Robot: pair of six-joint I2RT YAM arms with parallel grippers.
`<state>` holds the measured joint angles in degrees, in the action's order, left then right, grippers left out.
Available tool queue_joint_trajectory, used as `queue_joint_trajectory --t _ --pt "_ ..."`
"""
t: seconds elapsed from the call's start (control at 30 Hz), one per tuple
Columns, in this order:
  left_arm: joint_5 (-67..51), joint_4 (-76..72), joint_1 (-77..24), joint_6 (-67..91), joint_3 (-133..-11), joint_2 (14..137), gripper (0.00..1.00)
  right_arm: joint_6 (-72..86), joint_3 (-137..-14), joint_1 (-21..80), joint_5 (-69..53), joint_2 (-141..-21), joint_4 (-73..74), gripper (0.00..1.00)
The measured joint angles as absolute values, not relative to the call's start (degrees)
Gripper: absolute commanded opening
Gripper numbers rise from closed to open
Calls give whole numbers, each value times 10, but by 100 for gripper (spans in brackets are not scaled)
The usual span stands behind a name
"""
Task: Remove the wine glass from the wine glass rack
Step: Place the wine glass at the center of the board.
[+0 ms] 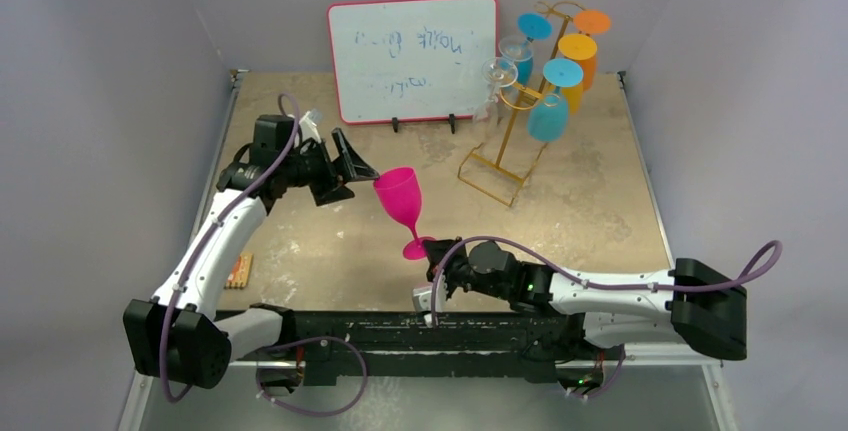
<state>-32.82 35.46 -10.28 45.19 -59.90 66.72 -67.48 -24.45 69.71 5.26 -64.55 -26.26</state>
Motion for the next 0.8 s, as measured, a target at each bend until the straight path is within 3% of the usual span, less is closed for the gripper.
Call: queue_joint_trajectory --t 0.17,0.37,0.57,0.7,0.8 --pt "-345 383 -119 408 -599 674 77 -693 -244 698 51 -646 -267 0" --pt "-359 415 -136 362 -609 682 51 -722 -244 698 52 -665 -263 0" --pt "-328 477 -154 291 -654 700 39 -738 -244 698 54 -665 -255 0" --pt "-327 489 -171 273 -664 721 38 -752 -245 699 62 -665 -240 0" --pt "-319 490 -197 270 -665 732 26 -759 -247 699 66 -667 -228 0"
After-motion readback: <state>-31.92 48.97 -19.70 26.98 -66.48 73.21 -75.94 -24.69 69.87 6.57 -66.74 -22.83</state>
